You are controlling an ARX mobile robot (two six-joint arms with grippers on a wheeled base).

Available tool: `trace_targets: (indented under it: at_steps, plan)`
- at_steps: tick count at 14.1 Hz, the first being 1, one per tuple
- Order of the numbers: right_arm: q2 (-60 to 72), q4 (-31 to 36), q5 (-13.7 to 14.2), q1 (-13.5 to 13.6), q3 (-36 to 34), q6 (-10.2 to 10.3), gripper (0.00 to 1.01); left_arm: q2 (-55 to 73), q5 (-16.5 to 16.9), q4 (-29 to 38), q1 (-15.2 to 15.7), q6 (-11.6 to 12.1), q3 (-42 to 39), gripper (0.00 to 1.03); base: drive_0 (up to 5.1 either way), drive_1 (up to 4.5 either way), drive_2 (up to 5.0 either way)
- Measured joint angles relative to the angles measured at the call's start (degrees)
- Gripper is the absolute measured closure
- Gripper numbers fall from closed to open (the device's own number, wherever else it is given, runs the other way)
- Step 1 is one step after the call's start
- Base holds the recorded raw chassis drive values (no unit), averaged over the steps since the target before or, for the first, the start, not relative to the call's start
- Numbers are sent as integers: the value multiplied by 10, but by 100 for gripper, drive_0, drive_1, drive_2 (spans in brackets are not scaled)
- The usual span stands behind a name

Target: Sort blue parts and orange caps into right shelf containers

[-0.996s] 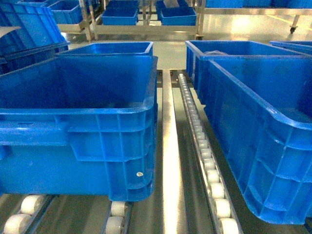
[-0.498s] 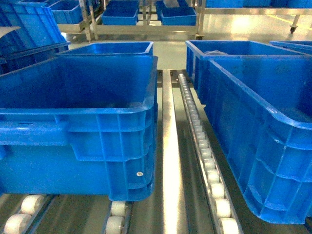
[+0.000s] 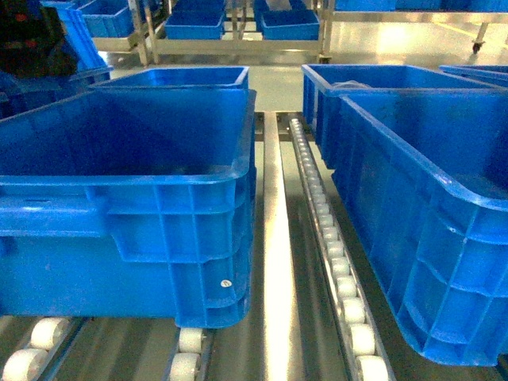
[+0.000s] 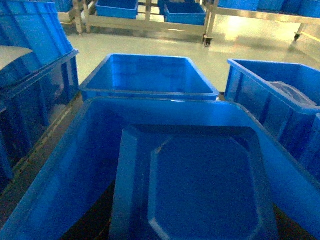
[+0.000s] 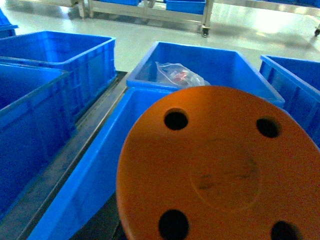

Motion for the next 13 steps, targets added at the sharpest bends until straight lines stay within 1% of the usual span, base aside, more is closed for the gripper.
trace_targets:
  at_steps: [1,3,4,5,6,7,8,9,10,11,12,13]
  plan:
    - [25,15,10,-1,10,-2,57,5,-1,2,-5,0,10,61,0,0,0]
    - [37,14,11,-3,13,-2,57,5,3,9,-7,0,14,61,0,0,0]
    - [37,23,-2,-7,10,3,57,5,7,12,-5,-4,12,54,0,0,0]
    - [35,28,-11,-9,7,4,46,5,7,22,0,-5,6,42,0,0,0]
    - [35,35,-11,-9,3,4,35,5,9,31,3,-9,2,31,0,0,0]
    - [35,37,-12,-12,-2,4,19,5,12,31,9,-12,-3,15,0,0,0]
    - [35,38,-15,-12,-3,4,10,5,14,31,10,-13,-8,6,0,0,0]
    - [34,39,-15,-12,-3,4,1,4,20,29,11,-14,-12,3,0,0,0]
    - [31,38,-18,-12,-3,3,3,-3,36,26,11,-18,-21,6,0,0,0]
    - [27,39,-15,-11,-4,1,4,-11,39,26,11,-17,-28,5,0,0,0]
    - [17,15,-3,-7,-4,-5,3,-26,44,29,11,-13,-37,5,0,0,0]
    - [14,80,14,-4,-25,-7,9,-58,24,39,16,-9,-67,6,0,0,0]
